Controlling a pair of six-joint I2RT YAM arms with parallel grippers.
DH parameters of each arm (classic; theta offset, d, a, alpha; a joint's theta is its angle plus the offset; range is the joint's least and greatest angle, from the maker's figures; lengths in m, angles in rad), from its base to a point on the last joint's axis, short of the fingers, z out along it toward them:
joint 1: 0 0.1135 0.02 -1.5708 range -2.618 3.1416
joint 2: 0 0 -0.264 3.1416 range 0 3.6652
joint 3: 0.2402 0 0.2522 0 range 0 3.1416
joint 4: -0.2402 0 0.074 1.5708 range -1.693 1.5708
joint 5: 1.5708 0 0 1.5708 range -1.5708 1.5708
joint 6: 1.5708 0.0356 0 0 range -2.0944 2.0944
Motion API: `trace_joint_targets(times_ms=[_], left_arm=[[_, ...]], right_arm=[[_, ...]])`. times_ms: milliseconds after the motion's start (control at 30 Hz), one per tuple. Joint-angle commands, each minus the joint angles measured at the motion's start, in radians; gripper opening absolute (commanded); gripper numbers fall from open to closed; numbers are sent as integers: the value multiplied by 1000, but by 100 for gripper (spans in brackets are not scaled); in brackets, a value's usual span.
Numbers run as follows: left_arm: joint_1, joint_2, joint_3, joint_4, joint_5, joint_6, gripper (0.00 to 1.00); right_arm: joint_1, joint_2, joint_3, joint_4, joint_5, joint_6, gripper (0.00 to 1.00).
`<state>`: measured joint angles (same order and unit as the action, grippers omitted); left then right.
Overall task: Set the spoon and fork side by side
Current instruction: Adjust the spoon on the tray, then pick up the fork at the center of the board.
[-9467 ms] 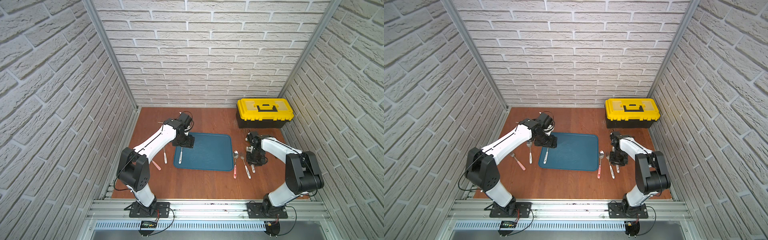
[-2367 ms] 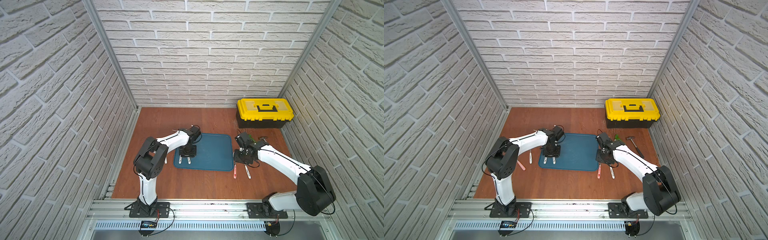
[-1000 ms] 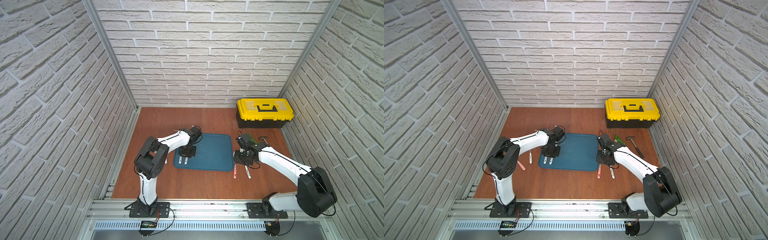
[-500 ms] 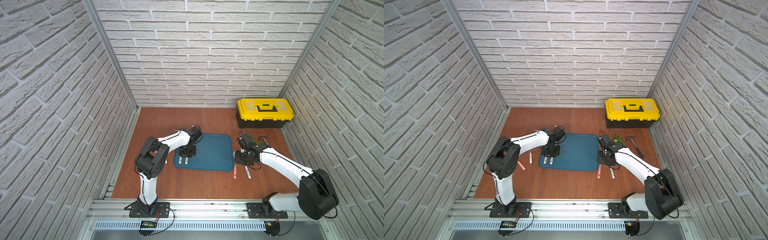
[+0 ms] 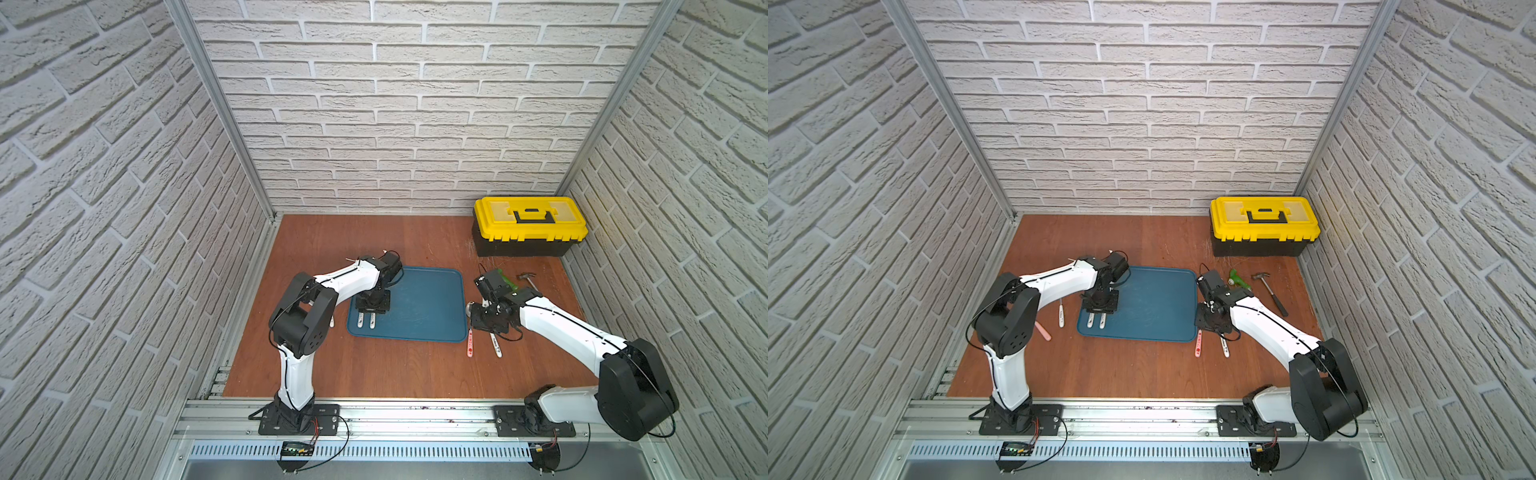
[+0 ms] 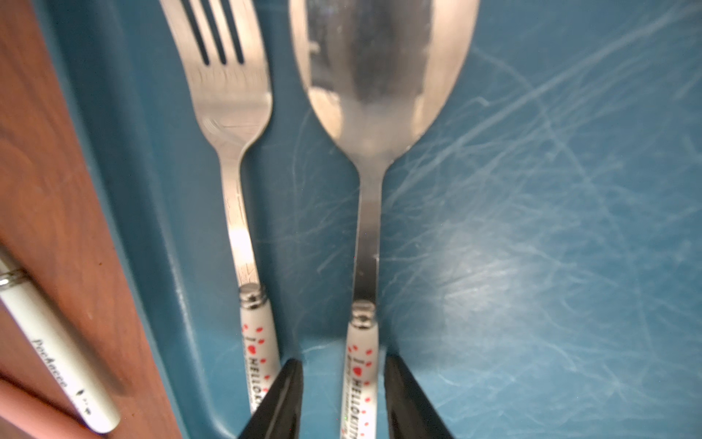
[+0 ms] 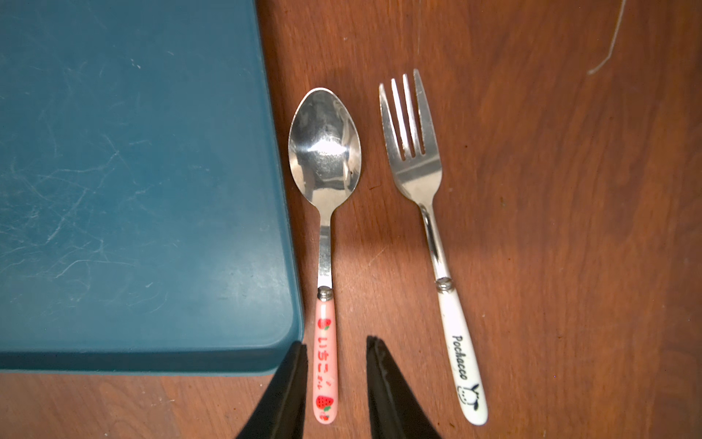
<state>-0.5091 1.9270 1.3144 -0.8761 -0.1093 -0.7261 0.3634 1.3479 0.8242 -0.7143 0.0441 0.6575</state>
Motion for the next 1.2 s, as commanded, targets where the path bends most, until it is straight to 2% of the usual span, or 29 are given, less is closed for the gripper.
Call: trace_joint_targets(times_ms=[0, 200, 333, 533, 800, 867, 1167], left_arm=[[-6, -2, 16, 9, 5, 14, 45], [-26, -134, 92, -101, -83, 31, 56], [-25, -236, 94, -144, -128, 37, 64], [-21, -332, 40, -126, -107, 48, 66], [-14, -351, 22, -118, -75, 69, 66], [-14, -361, 19, -115, -68, 73, 66], [-12, -406, 16, -126, -74, 83, 66]], right_arm=[[-7, -25, 3, -11, 16, -11, 32], [-35, -19, 17, -85, 101, 3, 37], [-75, 15, 8, -110, 127, -13, 38], [-90, 109, -11, -114, 93, -38, 39], [-93, 122, -67, -87, 88, -27, 38], [-95, 121, -78, -79, 86, -25, 37], [-98, 143, -112, -42, 14, -27, 21]])
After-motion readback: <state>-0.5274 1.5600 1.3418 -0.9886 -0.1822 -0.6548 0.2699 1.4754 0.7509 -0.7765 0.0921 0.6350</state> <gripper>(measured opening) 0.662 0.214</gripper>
